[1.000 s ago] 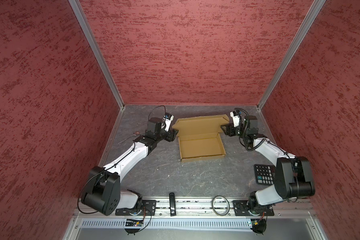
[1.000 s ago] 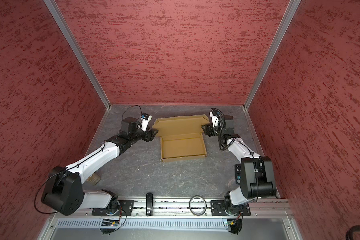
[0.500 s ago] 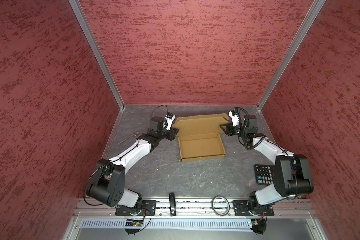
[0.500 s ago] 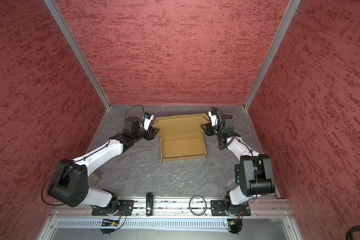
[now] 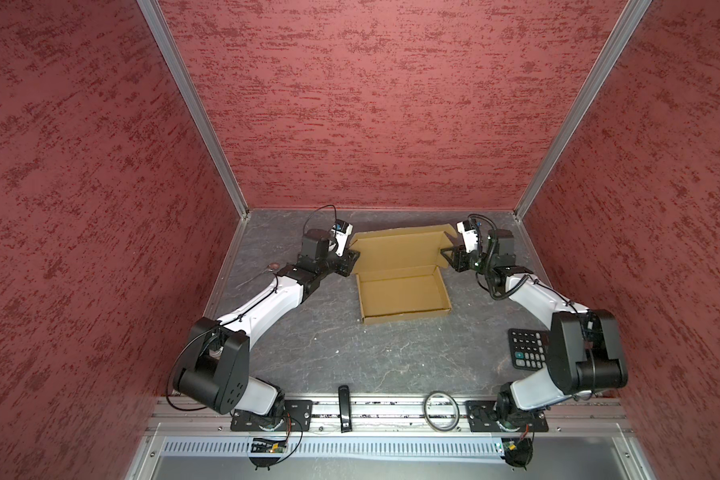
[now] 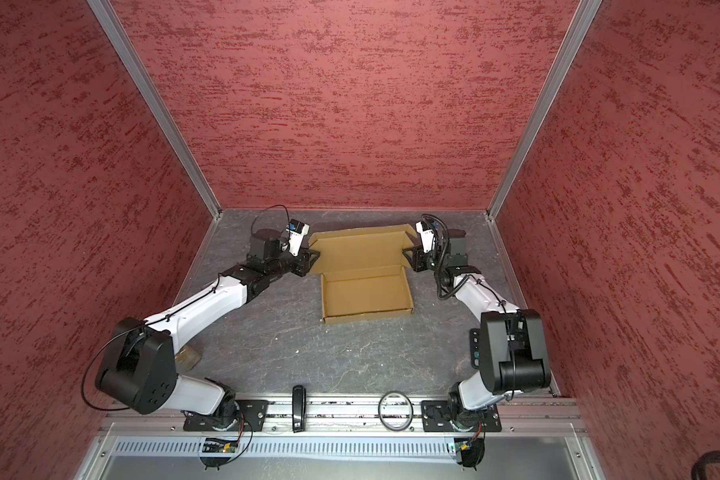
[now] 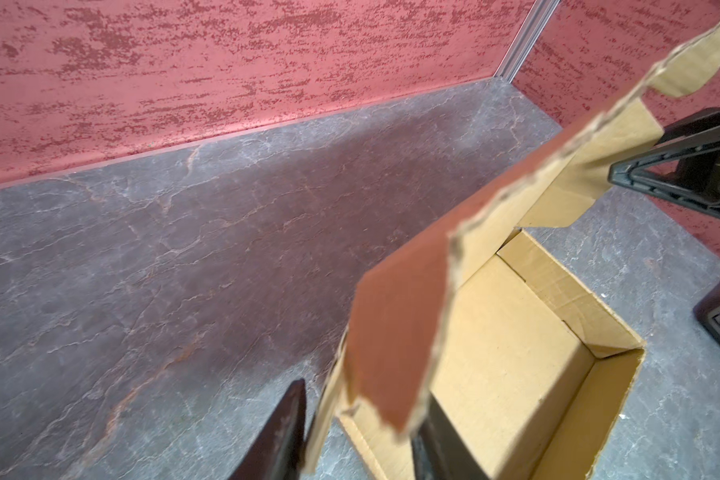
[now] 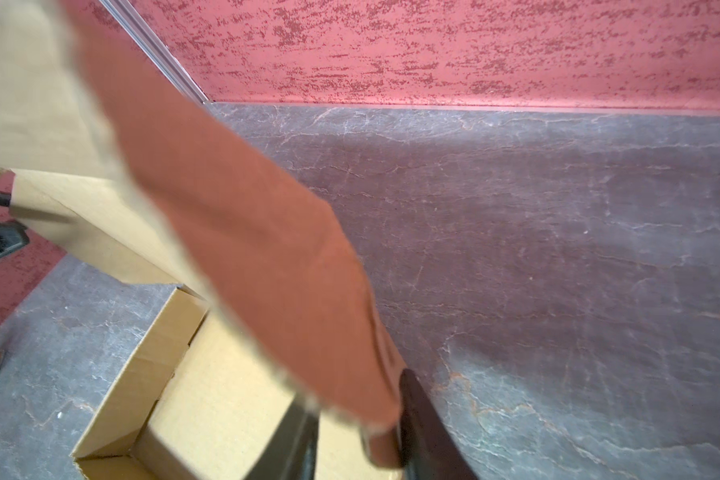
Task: Fold the paper box
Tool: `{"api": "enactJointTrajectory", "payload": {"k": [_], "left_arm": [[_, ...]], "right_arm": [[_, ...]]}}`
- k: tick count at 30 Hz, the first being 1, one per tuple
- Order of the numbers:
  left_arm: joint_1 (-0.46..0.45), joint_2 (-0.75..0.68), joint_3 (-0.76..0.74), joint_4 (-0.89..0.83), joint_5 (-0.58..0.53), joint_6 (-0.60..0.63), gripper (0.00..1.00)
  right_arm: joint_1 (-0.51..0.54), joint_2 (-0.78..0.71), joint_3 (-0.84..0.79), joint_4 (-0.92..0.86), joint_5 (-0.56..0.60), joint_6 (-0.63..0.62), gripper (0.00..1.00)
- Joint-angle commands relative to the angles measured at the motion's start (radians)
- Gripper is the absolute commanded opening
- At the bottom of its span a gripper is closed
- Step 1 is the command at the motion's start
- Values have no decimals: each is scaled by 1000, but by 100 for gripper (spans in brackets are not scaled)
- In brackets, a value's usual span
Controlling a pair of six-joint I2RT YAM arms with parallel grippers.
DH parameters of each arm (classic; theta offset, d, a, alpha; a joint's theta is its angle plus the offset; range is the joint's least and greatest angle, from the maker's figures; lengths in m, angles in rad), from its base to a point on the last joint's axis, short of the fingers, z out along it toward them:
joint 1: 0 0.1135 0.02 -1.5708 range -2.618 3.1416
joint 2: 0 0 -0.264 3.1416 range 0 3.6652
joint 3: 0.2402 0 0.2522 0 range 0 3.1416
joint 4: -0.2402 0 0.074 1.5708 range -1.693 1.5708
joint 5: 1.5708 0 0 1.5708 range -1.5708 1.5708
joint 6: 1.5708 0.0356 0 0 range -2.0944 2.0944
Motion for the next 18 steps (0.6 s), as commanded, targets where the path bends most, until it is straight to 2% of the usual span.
{"api": "enactJointTrajectory", "payload": {"k": [1,11,18], "left_arm": [[-13,12,26,-15,-2,-18,36],[-66,38,64,-76,-41,-19,32],[-97,54,87,-109,-92,-23,30]], "right_arm": [[-6,-36,-13,23,-20,6,29],[3,-54,-31,30,-13,31,18],[24,-73,-48,24,14,42,16]]}}
